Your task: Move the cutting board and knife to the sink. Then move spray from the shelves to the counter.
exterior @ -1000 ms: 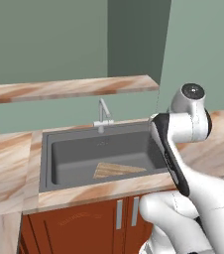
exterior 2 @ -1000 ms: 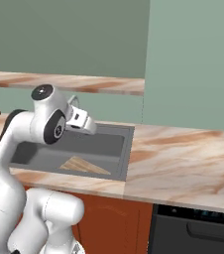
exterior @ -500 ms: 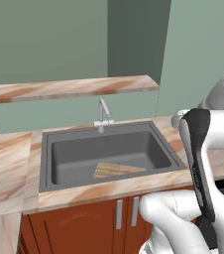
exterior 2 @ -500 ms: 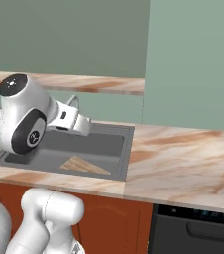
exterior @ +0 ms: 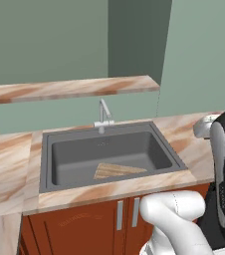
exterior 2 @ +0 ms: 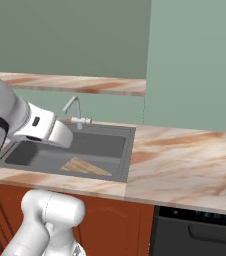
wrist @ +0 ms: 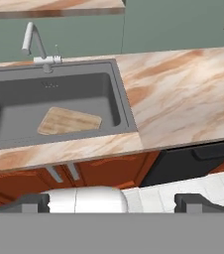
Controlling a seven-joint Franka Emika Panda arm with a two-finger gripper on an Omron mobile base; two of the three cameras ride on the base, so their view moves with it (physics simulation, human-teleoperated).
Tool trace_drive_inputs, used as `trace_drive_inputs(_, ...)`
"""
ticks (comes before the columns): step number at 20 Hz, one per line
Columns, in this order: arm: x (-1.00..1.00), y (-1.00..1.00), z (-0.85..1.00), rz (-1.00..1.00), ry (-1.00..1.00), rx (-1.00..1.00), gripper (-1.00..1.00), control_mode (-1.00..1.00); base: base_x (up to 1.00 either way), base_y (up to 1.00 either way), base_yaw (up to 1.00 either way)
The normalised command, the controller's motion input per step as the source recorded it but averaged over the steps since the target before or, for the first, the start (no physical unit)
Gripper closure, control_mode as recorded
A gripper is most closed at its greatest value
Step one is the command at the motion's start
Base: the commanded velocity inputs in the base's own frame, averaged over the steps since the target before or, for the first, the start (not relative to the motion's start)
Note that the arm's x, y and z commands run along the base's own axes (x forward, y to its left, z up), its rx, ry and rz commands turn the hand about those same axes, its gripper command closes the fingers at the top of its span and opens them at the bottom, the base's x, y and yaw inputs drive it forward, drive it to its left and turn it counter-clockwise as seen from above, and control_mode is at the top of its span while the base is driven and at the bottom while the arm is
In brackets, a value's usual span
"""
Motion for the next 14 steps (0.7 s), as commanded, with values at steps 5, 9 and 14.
trace_drive_inputs(5, -0.50, 0.35, 0.00, 0.00, 0.00, 0.00, -1.00, -1.00, 0.00, 0.00, 0.00)
trace_drive_inputs(9, -0.28, 0.08, 0.00, 0.00, 0.00, 0.00, -1.00, -1.00, 0.00, 0.00, 0.00)
trace_drive_inputs(14, 0.00, 0.00, 0.00, 0.00, 0.00, 0.00, -1.00, -1.00, 0.00, 0.00, 0.00)
